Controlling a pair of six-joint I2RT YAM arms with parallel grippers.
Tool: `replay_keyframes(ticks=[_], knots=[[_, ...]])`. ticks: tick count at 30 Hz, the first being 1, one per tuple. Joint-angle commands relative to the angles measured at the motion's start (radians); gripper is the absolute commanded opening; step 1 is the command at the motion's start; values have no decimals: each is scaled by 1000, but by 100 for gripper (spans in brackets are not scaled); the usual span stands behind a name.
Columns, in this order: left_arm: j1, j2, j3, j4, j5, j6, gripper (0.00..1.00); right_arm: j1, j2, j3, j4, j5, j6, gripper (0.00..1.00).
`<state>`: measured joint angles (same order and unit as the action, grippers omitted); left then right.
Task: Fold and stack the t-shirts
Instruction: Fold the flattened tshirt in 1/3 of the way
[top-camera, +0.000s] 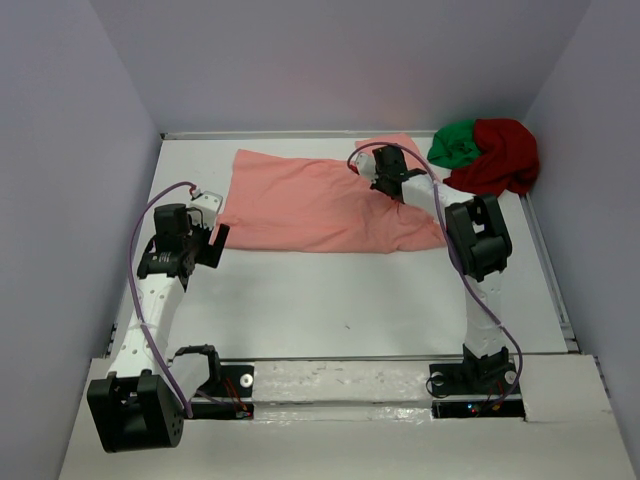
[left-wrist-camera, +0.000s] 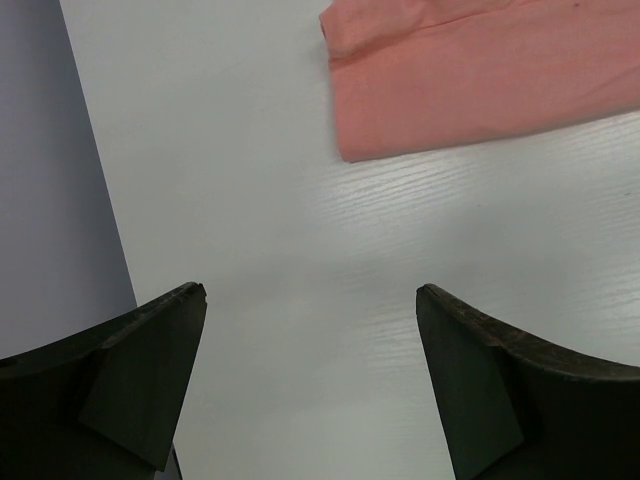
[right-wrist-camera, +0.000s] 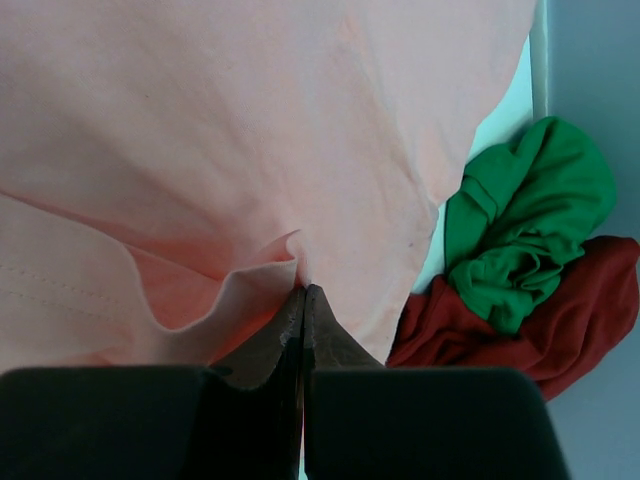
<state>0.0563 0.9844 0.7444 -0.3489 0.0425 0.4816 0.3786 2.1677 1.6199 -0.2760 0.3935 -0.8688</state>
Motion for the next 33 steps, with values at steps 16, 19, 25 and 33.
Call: replay_keyframes(ticks=[16,19,25,33], knots=[[11,-10,4,4,-4,0,99,-7,13,-60,51,85,-2,0],[13,-12,6,2,-6,-1,99,-7,30,-43,51,84,-2,0],[14,-15,1,4,-6,0,99,-7,66,-20,51,100,-18,25],[19,-12,9,2,5,0,99,-17,26,5,51,110,-29,100]])
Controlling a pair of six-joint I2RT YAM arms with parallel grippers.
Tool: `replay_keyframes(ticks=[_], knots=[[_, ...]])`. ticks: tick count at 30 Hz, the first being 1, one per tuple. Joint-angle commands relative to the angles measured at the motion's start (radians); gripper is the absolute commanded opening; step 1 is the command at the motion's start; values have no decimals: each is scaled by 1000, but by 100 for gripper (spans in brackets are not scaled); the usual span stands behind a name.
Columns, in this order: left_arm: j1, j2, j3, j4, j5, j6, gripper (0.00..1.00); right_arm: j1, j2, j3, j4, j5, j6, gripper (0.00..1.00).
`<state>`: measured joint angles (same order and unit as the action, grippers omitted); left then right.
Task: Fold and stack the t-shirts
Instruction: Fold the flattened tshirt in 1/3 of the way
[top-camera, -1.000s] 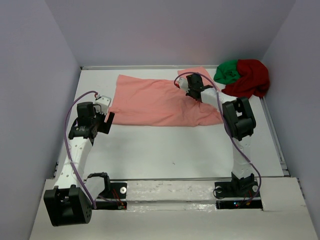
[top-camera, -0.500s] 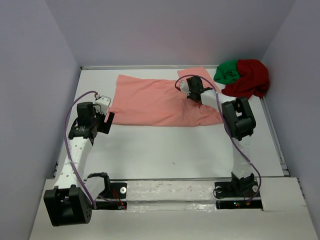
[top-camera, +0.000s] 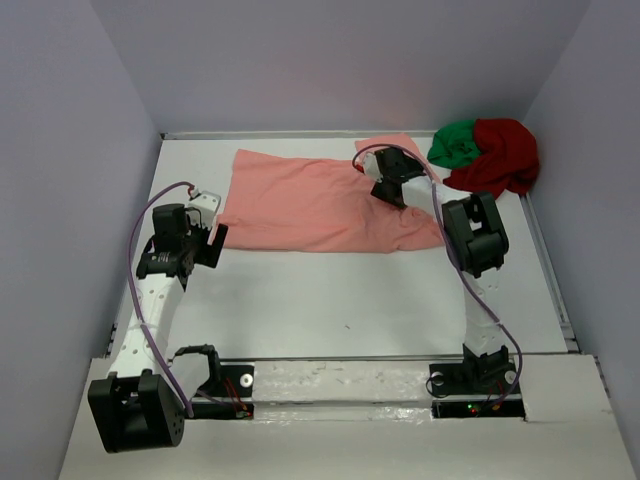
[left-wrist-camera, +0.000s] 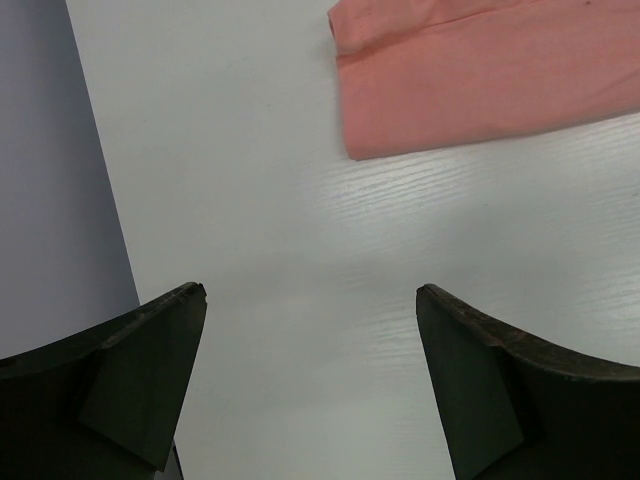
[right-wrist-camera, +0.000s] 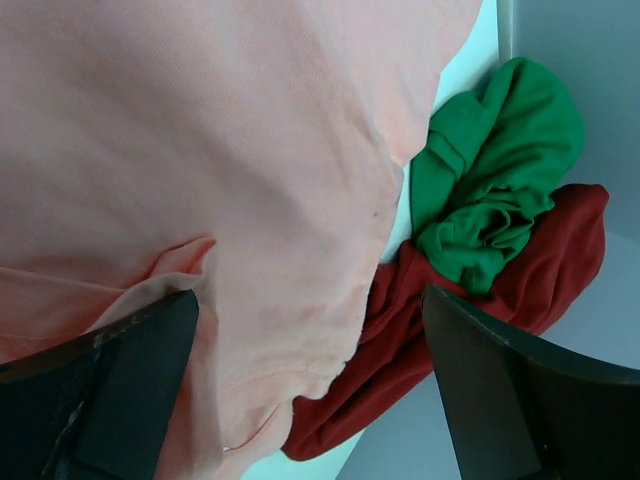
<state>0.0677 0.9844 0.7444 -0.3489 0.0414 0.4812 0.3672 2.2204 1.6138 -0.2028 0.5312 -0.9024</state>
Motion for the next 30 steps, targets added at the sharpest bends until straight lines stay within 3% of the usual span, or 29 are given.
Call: replay_keyframes(ticks=[1,16,19,21,23,30], knots=[[7,-13,10,1,12,0,99,-5,-48,12,-24,-27,3,100],[7,25,130,-28,87,11,99,-5,-358,23,-52,76,-66,100],[6,63,151,-41,124,28,99,-16,-427,78,-221,-51,132,100],[7,82,164,-47,149,33,99,-57,-475,103,-426,-190,289,100],[7,100,170,-58,193,53,99,-111,-542,48,-501,-281,356,100],[9,209,181,-113,316,106,99,-234,-706,-316,-523,-523,502,100]])
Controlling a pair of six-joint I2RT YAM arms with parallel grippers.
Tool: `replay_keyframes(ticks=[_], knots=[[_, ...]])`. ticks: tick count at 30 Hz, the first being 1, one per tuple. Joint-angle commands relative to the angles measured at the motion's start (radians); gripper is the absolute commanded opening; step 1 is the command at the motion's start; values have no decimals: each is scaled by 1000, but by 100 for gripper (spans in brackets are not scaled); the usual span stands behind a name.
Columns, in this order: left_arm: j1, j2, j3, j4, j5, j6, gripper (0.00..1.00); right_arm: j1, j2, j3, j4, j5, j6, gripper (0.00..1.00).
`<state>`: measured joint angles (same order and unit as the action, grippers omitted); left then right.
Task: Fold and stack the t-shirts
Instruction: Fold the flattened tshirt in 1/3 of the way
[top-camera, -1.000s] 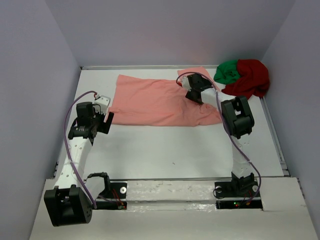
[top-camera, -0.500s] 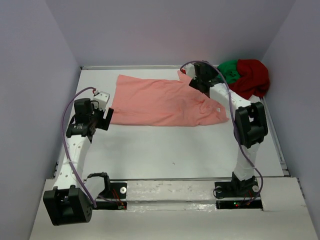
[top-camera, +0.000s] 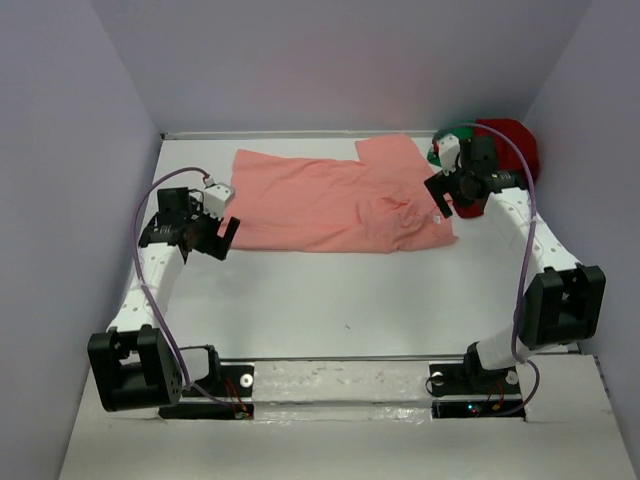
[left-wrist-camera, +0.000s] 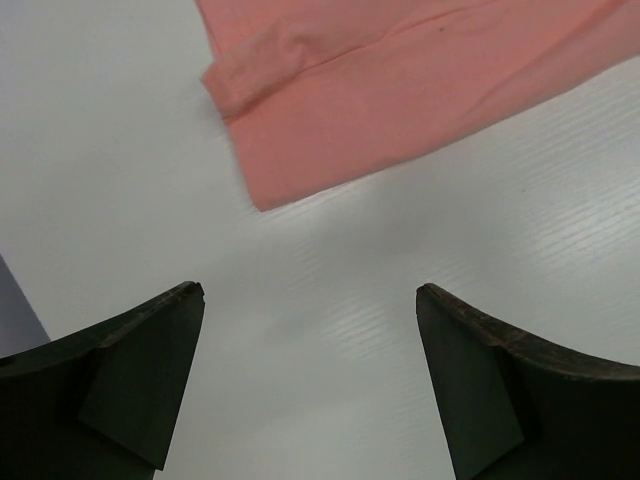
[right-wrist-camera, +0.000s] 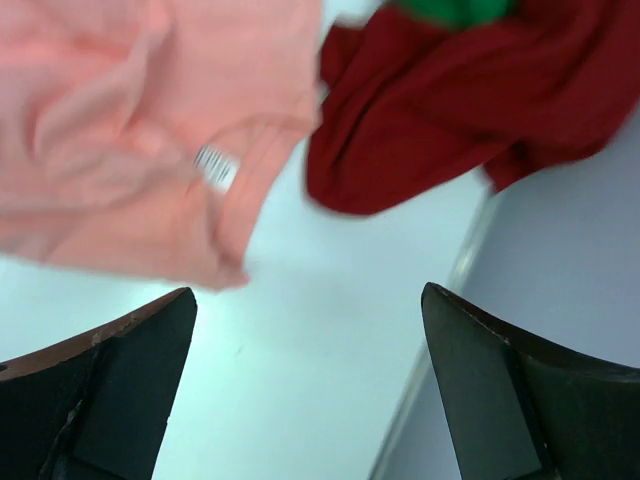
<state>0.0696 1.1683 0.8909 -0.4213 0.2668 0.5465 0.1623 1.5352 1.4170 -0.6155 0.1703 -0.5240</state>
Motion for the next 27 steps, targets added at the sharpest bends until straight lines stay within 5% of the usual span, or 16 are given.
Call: replay_keyframes(ticks=[1,15,27], knots=[[6,33,34,-40,104,46,99,-29,-29,-144,-110,-163,130,100],[7,306,128,-14,282,78,99,-47,58,-156,-115,-220,174,100],[7,352,148,1,272,72,99,-56,226,-127,-84,-175,180,96]])
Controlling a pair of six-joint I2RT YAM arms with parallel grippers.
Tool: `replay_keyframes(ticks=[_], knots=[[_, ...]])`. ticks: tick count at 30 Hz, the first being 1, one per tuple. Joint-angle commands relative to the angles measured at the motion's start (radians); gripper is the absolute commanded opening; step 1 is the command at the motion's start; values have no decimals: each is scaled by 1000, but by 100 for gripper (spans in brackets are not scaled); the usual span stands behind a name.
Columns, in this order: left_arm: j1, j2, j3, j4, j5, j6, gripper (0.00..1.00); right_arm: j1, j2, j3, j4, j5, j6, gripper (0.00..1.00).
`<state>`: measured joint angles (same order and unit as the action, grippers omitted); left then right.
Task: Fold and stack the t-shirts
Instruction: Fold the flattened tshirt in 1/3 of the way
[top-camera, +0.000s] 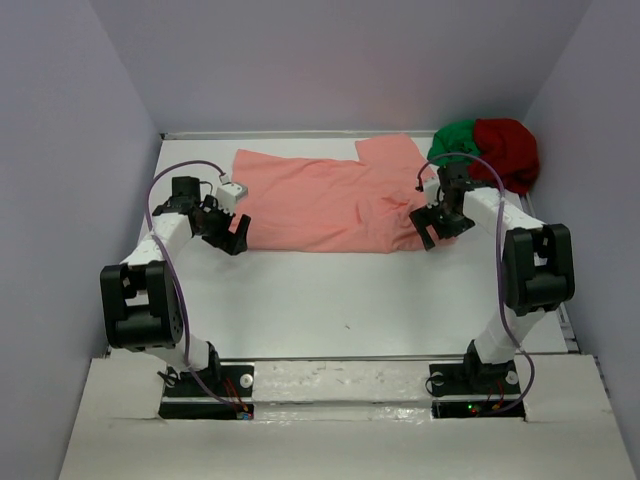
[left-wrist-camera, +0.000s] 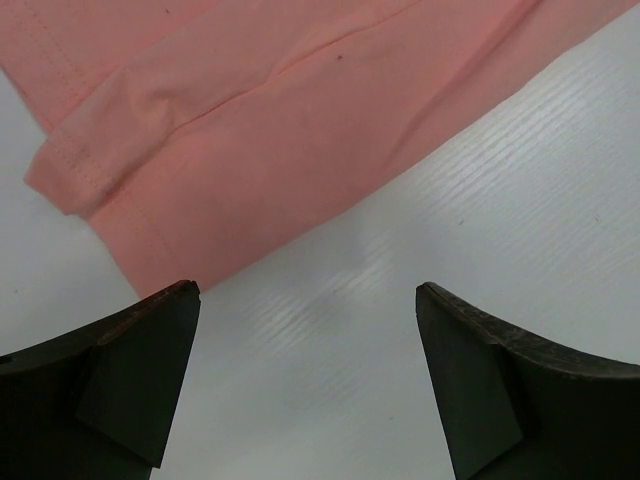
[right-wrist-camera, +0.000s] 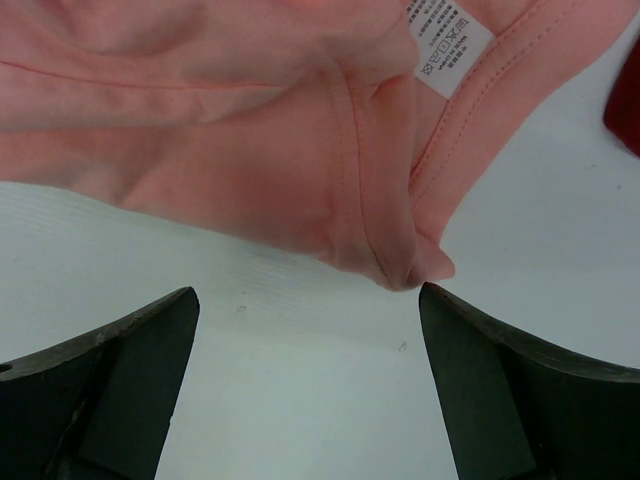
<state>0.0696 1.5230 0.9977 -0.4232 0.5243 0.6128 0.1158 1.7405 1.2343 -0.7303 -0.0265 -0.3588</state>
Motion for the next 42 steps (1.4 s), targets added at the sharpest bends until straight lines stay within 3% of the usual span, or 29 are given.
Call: replay_keyframes(ticks=[1,6,13,20,21,28,32,38,42], knots=[[7,-7,36,1,10,8,99,-19,34,60,31,51,15,95],[7,-17,25,9,-1,15,99,-19,47,54,100,209,0,87],[7,-6,44,-2,20,12,99,-19,44,53,85,195,-11,77],[7,-17,53,-11,23,7,99,-28,31,73,65,166,-11,47],[7,-20,55,-11,22,5,99,-28,36,82,63,159,-11,39],[7,-32,48,-19,6,11,99,-28,62,103,45,125,-11,24],[7,-34,45,-23,2,15,99,-28,68,96,35,108,-9,23],[7,-32,48,-25,-1,15,99,-28,79,90,32,86,-6,35],[7,-34,50,-26,0,13,99,-28,93,99,28,77,-3,38]])
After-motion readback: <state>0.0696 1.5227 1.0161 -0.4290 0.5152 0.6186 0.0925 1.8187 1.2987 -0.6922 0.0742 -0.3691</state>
